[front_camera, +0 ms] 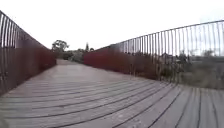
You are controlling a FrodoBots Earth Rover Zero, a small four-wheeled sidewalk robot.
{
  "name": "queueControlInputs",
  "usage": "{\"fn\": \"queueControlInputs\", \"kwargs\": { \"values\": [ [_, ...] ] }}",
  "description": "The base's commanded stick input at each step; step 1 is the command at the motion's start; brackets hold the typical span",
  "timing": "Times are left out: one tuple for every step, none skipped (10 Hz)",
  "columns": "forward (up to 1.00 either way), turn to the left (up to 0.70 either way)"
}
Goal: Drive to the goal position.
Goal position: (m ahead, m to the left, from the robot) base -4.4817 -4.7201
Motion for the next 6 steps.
{"fn": "queueControlInputs", "kwargs": {
  "values": [
    [0.0, -1.0],
    [0.0, -1.0],
    [0.0, -1.0],
    [0.0, -1.0],
    [0.0, -1.0],
    [0.0, -1.0]
  ]
}}
